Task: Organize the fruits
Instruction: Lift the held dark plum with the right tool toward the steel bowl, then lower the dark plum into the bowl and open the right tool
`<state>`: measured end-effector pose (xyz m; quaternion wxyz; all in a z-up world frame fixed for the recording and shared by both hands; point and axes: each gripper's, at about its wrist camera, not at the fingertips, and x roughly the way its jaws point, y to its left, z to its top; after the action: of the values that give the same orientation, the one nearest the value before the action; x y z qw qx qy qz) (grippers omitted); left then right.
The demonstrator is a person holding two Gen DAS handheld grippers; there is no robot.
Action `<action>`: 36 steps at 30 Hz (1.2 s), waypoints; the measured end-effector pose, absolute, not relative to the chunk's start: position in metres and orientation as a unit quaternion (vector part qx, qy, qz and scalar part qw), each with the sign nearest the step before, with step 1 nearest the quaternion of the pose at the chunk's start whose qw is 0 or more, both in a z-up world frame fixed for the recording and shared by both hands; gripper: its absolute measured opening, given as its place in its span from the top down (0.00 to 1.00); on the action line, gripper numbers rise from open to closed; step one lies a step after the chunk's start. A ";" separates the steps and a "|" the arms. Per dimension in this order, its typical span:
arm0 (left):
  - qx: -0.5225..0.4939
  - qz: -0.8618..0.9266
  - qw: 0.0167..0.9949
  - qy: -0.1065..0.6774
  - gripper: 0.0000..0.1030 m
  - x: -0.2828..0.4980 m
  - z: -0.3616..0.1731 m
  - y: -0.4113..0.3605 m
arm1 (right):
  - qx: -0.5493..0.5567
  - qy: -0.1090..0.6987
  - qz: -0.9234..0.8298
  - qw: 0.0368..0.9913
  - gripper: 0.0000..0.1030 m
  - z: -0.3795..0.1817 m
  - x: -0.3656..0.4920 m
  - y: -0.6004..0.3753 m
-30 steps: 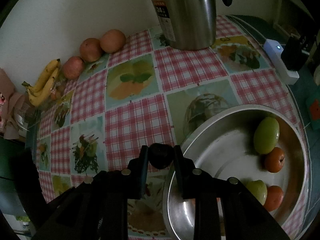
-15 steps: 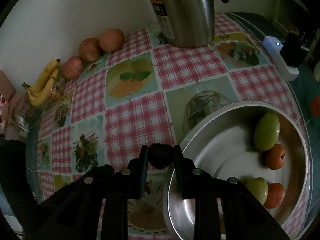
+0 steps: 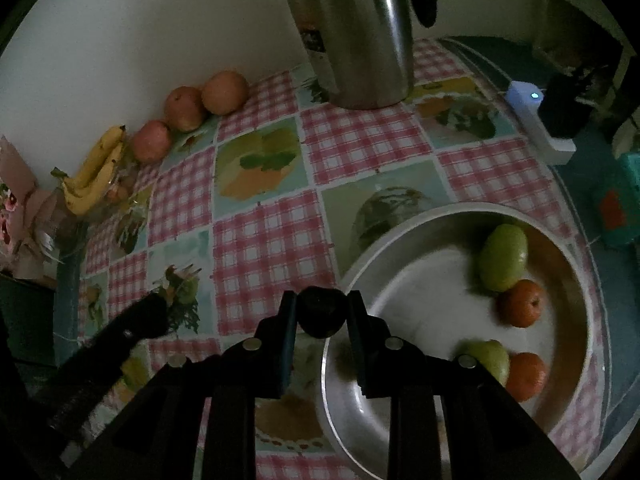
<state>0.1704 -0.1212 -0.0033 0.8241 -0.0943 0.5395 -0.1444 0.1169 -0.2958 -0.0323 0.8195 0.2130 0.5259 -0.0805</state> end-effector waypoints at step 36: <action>-0.030 -0.223 0.792 0.567 0.72 0.101 -0.008 -0.203 | 0.227 0.543 -0.124 0.799 0.75 -0.045 0.027 -0.342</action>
<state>0.1011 -0.2032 -0.0079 0.7923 -0.0303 0.5670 -0.2232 0.0265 -0.3416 -0.0450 0.7986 0.2271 0.5433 -0.1244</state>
